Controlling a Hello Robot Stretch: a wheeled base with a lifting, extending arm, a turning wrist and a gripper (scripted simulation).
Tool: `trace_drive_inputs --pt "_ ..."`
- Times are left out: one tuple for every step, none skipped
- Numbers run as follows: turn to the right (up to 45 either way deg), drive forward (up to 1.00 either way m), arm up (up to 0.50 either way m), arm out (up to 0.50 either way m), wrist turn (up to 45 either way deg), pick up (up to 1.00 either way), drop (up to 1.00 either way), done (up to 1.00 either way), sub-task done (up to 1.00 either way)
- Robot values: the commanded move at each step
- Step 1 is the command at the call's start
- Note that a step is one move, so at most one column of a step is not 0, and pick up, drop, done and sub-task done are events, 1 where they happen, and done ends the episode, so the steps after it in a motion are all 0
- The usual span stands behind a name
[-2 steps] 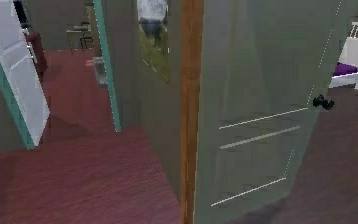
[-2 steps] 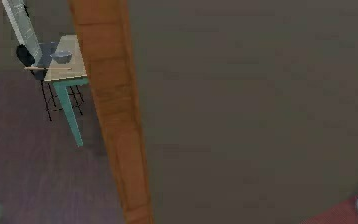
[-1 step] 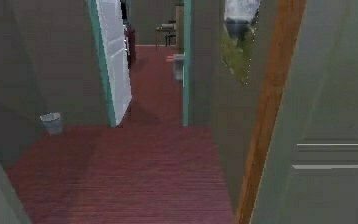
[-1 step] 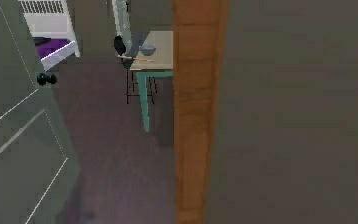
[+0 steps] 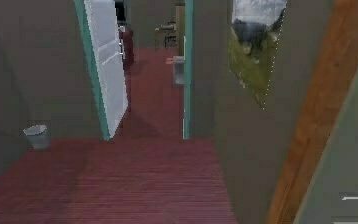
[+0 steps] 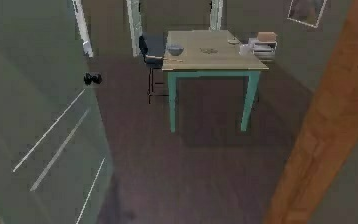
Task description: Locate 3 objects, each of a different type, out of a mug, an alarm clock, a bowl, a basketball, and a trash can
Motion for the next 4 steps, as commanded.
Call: trace_drive_inputs --pt "45.0 0.00 0.00 0.00 0.0 0.00 0.00 0.00 0.00" --pt "36.0 0.00 0.00 0.00 0.0 0.00 0.00 0.00 0.00" --pt "0.0 0.25 0.00 0.00 0.0 0.00 0.00 0.00 0.00" --pt "6.0 0.00 0.00 0.00 0.0 0.00 0.00 0.00 0.00"
